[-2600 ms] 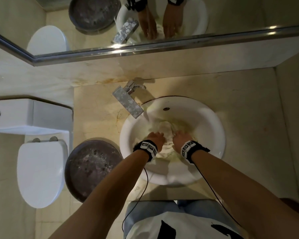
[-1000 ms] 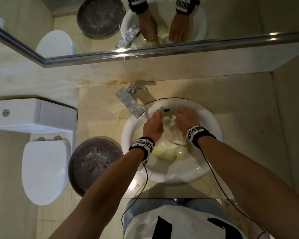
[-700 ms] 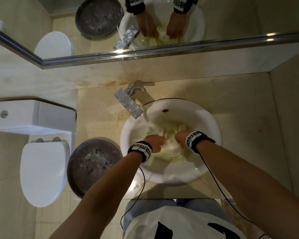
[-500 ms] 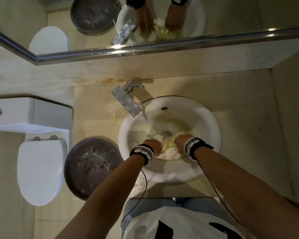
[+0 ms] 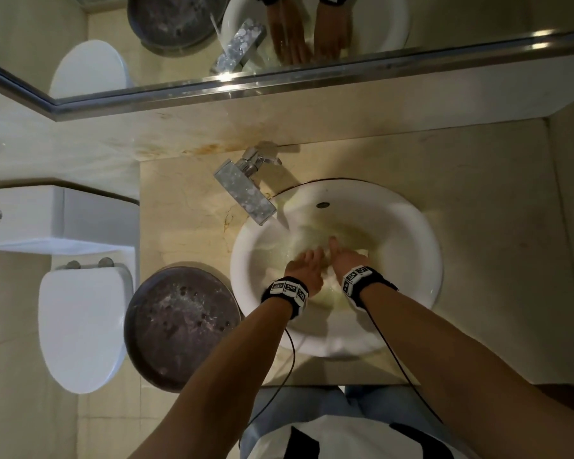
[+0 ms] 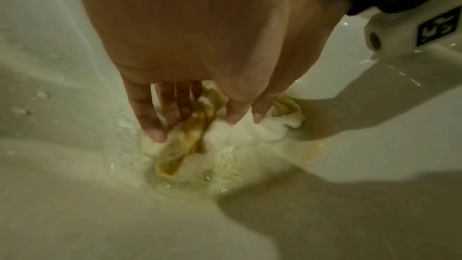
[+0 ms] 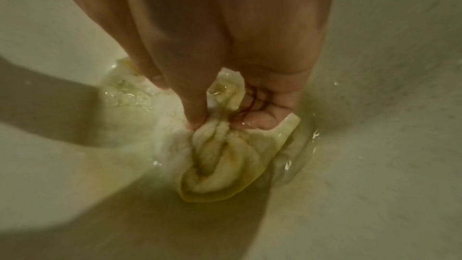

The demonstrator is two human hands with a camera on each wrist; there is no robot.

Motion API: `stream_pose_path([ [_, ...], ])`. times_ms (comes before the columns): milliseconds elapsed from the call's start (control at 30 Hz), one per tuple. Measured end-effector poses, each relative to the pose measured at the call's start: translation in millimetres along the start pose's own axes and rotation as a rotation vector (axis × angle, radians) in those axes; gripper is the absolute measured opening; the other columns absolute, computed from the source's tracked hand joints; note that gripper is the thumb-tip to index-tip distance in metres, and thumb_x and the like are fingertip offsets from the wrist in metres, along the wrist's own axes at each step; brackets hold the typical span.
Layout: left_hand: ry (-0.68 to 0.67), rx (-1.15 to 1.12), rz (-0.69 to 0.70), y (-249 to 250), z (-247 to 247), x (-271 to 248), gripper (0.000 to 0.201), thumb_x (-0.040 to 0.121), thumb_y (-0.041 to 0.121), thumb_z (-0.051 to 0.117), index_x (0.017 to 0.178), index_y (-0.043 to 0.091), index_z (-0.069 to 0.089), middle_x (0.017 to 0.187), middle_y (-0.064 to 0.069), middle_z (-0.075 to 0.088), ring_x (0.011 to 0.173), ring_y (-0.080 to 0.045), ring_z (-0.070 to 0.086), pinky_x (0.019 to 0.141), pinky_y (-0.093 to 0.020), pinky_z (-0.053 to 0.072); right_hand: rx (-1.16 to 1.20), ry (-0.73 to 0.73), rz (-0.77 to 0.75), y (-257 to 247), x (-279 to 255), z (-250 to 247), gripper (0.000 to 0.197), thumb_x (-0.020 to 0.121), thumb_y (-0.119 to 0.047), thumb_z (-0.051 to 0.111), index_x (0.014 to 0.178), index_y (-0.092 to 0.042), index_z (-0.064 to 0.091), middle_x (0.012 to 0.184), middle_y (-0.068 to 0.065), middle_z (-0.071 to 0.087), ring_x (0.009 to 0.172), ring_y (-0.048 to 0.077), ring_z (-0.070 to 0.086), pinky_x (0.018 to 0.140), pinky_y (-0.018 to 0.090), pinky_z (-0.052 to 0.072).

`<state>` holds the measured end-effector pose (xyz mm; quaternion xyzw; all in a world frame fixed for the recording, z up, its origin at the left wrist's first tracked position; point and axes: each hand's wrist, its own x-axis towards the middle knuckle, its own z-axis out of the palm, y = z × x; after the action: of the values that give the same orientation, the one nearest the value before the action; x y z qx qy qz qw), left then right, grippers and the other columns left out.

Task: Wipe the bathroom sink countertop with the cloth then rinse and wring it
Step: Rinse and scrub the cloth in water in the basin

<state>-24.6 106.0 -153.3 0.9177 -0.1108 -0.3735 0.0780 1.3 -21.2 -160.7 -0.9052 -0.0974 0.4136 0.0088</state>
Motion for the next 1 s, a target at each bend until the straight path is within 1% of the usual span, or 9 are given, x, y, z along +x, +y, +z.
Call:
stream_pose_path([
  [100, -0.042, -0.096, -0.049, -5.5, -0.4, 7.9, 0.061, 0.099, 0.037, 0.05, 0.146, 0.016, 0.018, 0.123, -0.009, 0.055, 0.104, -0.032, 0.06, 0.074, -0.038, 0.047, -0.036, -0.035, -0.05, 9.9, 0.5, -3.7, 0.073, 0.093, -0.012, 0.061, 0.154, -0.019, 0.023, 0.123, 0.008, 0.066, 0.105, 0.027, 0.067, 0.093, 0.04, 0.052],
  [233, -0.134, -0.096, -0.017, -11.5, -6.7, 6.8, 0.072, 0.1, 0.03, 0.048, 0.154, 0.028, 0.001, 0.104, -0.01, 0.066, 0.078, -0.029, 0.061, 0.071, -0.037, 0.051, -0.162, 0.017, -0.144, 19.2, -1.4, -15.2, 0.055, 0.095, -0.015, 0.062, 0.145, -0.035, 0.049, 0.138, 0.004, 0.058, 0.123, 0.024, 0.059, 0.095, 0.035, 0.052],
  [367, -0.223, 0.007, 0.027, -18.3, -24.1, 3.5, 0.046, 0.096, 0.035, 0.055, 0.138, 0.024, 0.04, 0.121, -0.011, 0.063, 0.103, -0.032, 0.063, 0.084, -0.037, 0.05, -0.271, 0.047, -0.225, 27.3, -5.8, -29.5, 0.053, 0.088, -0.03, 0.074, 0.137, -0.015, 0.058, 0.149, 0.007, 0.043, 0.138, 0.029, 0.041, 0.111, 0.043, 0.036],
  [467, -0.116, 0.066, 0.053, -20.5, -44.1, 1.0, 0.039, 0.094, 0.033, 0.059, 0.129, 0.017, 0.052, 0.127, -0.01, 0.054, 0.112, -0.031, 0.057, 0.085, -0.035, 0.046, -0.245, -0.038, -0.241, 30.2, -9.3, -52.1, 0.037, 0.09, -0.031, 0.073, 0.117, -0.008, 0.066, 0.12, 0.01, 0.065, 0.111, 0.029, 0.064, 0.096, 0.038, 0.05],
  [567, -0.019, 0.106, 0.046, -23.3, -62.8, -0.7, 0.037, 0.093, 0.034, 0.061, 0.125, 0.015, 0.057, 0.124, -0.009, 0.054, 0.104, -0.028, 0.06, 0.084, -0.037, 0.05, -0.25, -0.019, -0.25, 33.3, -14.1, -78.1, 0.038, 0.09, -0.04, 0.071, 0.112, -0.009, 0.067, 0.107, 0.01, 0.069, 0.095, 0.029, 0.066, 0.08, 0.032, 0.048],
  [700, 0.097, 0.135, -0.009, -25.1, -66.3, -6.5, 0.035, 0.092, 0.038, 0.062, 0.119, 0.015, 0.061, 0.115, -0.007, 0.066, 0.096, -0.029, 0.067, 0.084, -0.037, 0.054, -0.299, 0.085, -0.249, 37.4, -16.4, -88.1, 0.042, 0.091, -0.048, 0.068, 0.112, -0.012, 0.067, 0.104, 0.01, 0.071, 0.095, 0.029, 0.068, 0.074, 0.032, 0.044],
  [767, 0.11, 0.162, -0.03, -23.0, -59.0, -10.7, 0.04, 0.093, 0.041, 0.062, 0.123, 0.015, 0.059, 0.117, -0.007, 0.065, 0.101, -0.029, 0.066, 0.086, -0.038, 0.052, -0.346, 0.052, -0.245, 35.5, -18.6, -76.2, 0.033, 0.093, -0.038, 0.068, 0.112, -0.011, 0.066, 0.106, 0.009, 0.07, 0.097, 0.03, 0.068, 0.074, 0.033, 0.047],
  [867, 0.047, 0.218, -0.085, -17.8, -41.5, -14.5, 0.042, 0.094, 0.04, 0.061, 0.124, 0.011, 0.058, 0.117, -0.007, 0.063, 0.103, -0.027, 0.065, 0.086, -0.036, 0.049, -0.461, -0.013, -0.211, 35.2, -25.2, -48.4, 0.022, 0.093, -0.005, 0.061, 0.113, -0.011, 0.068, 0.115, 0.008, 0.069, 0.108, 0.03, 0.065, 0.09, 0.038, 0.051],
  [1000, 0.011, 0.12, -0.171, -10.6, -18.6, -17.9, 0.047, 0.088, 0.023, 0.062, 0.13, 0.005, 0.049, 0.128, -0.014, 0.051, 0.111, -0.029, 0.06, 0.087, -0.038, 0.052, -0.358, 0.078, -0.21, 43.6, -25.1, -15.0, 0.054, 0.087, -0.01, 0.069, 0.137, -0.014, 0.052, 0.145, 0.013, 0.049, 0.137, 0.032, 0.044, 0.109, 0.041, 0.039],
])
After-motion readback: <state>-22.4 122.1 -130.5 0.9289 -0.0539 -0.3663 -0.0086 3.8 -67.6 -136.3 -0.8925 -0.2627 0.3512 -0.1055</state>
